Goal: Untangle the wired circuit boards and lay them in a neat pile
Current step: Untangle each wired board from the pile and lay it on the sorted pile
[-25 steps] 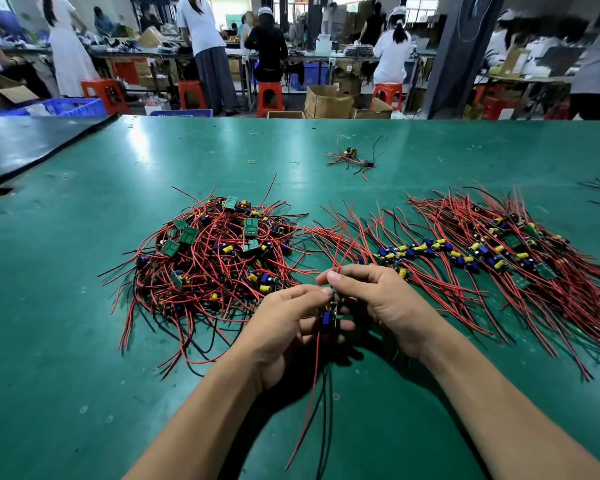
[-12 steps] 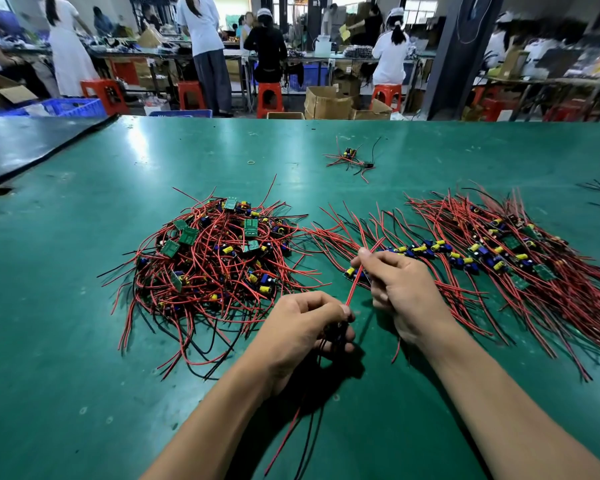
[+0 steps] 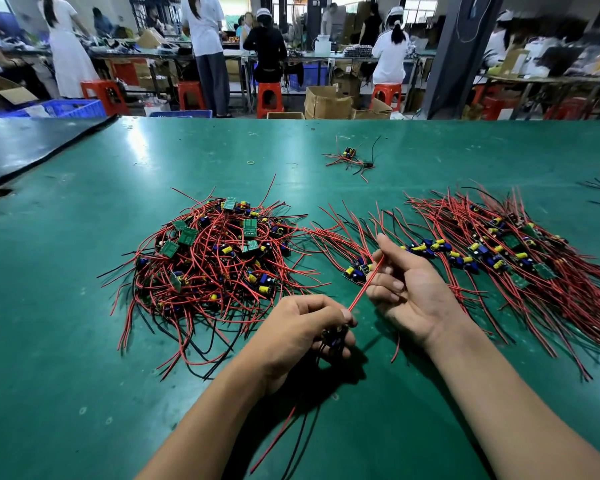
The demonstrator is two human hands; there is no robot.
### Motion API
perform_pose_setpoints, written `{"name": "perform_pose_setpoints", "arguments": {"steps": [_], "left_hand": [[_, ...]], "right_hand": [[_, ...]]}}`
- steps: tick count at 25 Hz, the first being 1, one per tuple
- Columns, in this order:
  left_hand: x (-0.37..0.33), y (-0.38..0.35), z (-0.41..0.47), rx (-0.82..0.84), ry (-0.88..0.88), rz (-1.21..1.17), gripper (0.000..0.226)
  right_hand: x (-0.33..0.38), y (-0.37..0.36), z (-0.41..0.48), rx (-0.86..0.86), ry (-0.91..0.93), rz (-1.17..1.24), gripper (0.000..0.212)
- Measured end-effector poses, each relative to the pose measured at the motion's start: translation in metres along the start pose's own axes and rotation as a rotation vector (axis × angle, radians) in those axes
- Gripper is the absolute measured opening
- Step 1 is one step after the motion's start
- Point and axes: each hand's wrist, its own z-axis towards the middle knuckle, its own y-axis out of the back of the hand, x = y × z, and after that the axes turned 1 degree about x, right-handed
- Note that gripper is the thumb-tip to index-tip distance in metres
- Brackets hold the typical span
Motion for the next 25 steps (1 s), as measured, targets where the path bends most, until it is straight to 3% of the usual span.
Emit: {"name": "perform_pose_setpoints", "arguments": {"steps": [5,8,10,16,25], "left_hand": [[-0.001,0.001,0.004,-0.13,0.011,-0.104,0.012],[-0.002,0.003,0.005,-0.167,-0.008,-0.149,0.011],[-0.001,0.003,0.004,-0.149,-0.008,-0.14,0.012],[-0.001,0.004,0.004,-0.044,-0.021,-0.06,0.02],[0.0,0.004,0.002,0.015,-0.034,-0.012,0.021]], "right_hand": [[-0.018,-0.001,-0.007,0.137,0.084,-0.436,0.031],[-0.034,-0.006,-0.01,0.234,-0.03,-0.538,0.021],[-0.033,-0.005,-0.007,0.196,0.01,-0.554,0.023],[-0.015,-0.002,0.0,0.028,0.138,-0.339,0.03],[0.003,-0.004,0.0,-0.031,-0.054,0.011,0.039]]}}
